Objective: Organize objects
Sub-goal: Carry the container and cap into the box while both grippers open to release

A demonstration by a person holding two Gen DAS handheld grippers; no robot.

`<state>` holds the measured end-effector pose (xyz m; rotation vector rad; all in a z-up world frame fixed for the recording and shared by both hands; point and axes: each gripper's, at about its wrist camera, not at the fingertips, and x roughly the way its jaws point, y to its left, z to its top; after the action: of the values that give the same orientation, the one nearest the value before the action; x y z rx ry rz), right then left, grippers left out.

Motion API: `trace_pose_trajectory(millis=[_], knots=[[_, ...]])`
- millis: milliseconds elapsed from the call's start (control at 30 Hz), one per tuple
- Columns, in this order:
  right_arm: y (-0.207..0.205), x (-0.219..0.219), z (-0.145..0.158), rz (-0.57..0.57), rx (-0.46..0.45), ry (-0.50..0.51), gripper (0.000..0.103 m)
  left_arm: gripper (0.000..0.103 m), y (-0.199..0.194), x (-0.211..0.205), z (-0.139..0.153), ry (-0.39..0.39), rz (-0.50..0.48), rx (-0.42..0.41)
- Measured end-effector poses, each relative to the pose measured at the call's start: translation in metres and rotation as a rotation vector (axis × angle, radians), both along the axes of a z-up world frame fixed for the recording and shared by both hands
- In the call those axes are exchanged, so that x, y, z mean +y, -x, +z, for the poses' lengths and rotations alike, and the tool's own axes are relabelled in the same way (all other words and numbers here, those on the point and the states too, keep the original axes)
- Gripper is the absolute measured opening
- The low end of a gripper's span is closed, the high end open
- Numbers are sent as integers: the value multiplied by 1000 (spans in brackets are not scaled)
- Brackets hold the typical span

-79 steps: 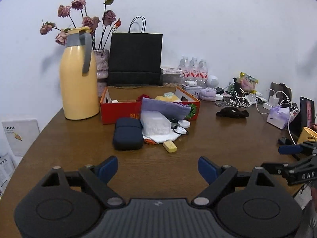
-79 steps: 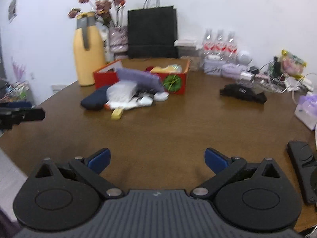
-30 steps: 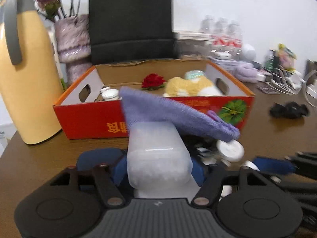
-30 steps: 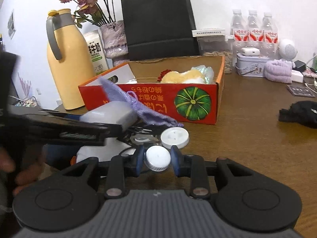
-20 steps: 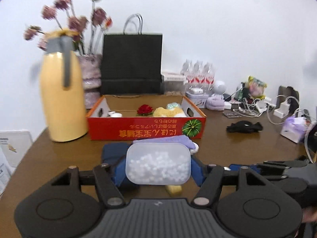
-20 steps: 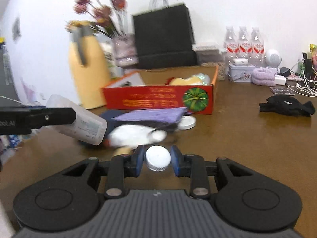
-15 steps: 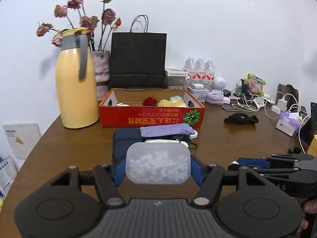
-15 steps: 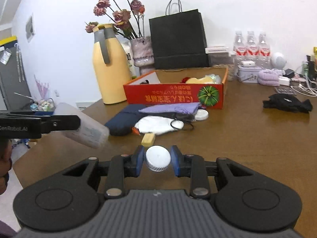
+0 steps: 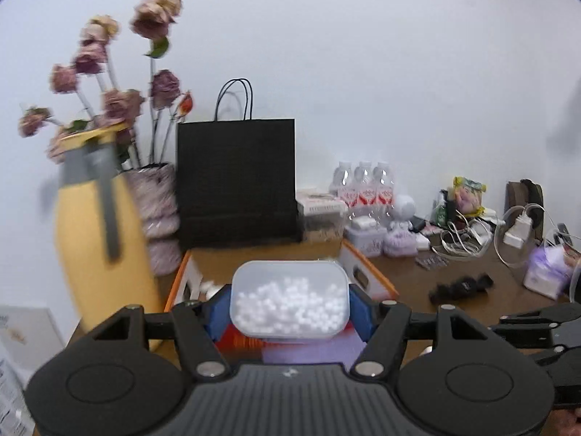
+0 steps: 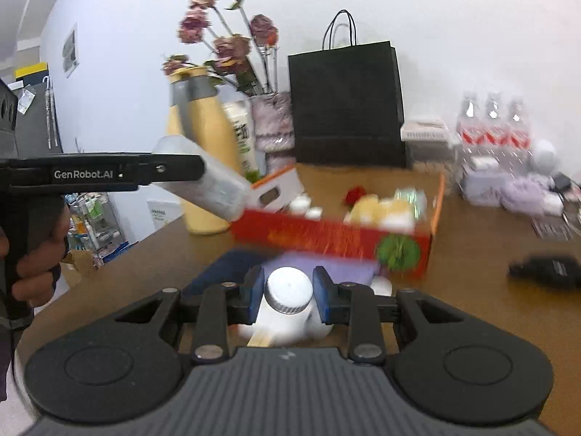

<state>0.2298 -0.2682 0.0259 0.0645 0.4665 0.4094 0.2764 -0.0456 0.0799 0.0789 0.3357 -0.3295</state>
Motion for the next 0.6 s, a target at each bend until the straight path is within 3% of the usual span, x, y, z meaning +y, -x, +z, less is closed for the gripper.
trace_pose_trajectory(millis=[167, 267, 333, 433, 500, 533, 600], knots=[[-127, 4, 10, -23, 70, 17, 30, 64, -124, -25, -1, -8, 84, 36], [-185, 13, -3, -44, 154, 37, 30, 64, -183, -39, -27, 21, 108, 70], [-215, 19, -21, -85, 199, 95, 30, 64, -219, -47, -56, 10, 116, 156], [-236, 17, -48, -140, 269, 173, 31, 68, -246, -49, -96, 18, 115, 323], [-230, 10, -56, -113, 241, 186, 36, 75, -246, -48, -112, 27, 81, 394], [-228, 4, -57, -115, 241, 179, 36, 77, -241, -42, -117, 88, 82, 405], [-223, -5, -58, -135, 247, 184, 38, 79, -238, -37, -118, 129, 45, 457]])
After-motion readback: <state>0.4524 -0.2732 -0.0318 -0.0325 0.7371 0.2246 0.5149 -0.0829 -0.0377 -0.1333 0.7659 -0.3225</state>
